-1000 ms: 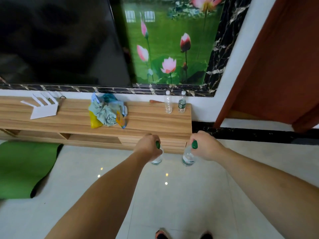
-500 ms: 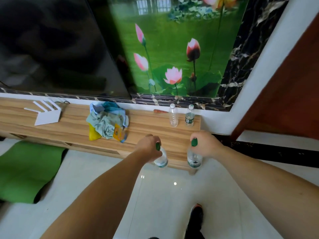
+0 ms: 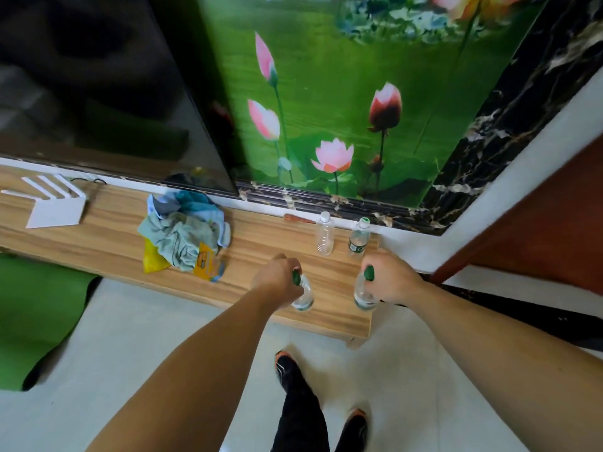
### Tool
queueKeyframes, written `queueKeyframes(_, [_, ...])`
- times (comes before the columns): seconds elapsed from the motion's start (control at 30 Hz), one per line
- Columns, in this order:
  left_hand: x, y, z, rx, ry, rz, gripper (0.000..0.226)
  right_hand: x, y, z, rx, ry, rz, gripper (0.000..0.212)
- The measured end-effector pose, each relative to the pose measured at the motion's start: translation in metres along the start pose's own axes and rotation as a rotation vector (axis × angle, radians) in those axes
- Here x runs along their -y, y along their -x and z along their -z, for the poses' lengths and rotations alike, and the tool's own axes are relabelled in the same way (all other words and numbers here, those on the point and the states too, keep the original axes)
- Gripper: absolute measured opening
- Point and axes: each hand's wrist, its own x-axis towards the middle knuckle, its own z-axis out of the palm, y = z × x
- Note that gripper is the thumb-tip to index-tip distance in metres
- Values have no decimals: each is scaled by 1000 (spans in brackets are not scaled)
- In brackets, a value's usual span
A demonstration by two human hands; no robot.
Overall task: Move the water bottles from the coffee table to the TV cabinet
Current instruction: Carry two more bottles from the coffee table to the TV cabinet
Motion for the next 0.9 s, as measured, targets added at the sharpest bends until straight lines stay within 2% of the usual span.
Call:
queueKeyframes(0.23, [38, -63, -6, 69, 109, 67, 35, 24, -66, 7, 119, 30, -65, 15])
queueKeyframes(0.43, [64, -94, -13, 86, 195, 158, 32, 35, -115, -4, 43, -264, -196, 20])
queueKeyframes(0.53, [70, -108, -16, 28, 316, 308, 33, 32, -137, -13, -53, -402, -282, 21])
queueKeyframes(0.63, [72, -121, -17, -58, 425, 434, 31, 30, -159, -22, -40, -473, -325, 20])
queueKeyframes(0.9, [79, -184, -26, -45, 526, 483, 26, 25, -211, -57, 65, -321, -281, 19])
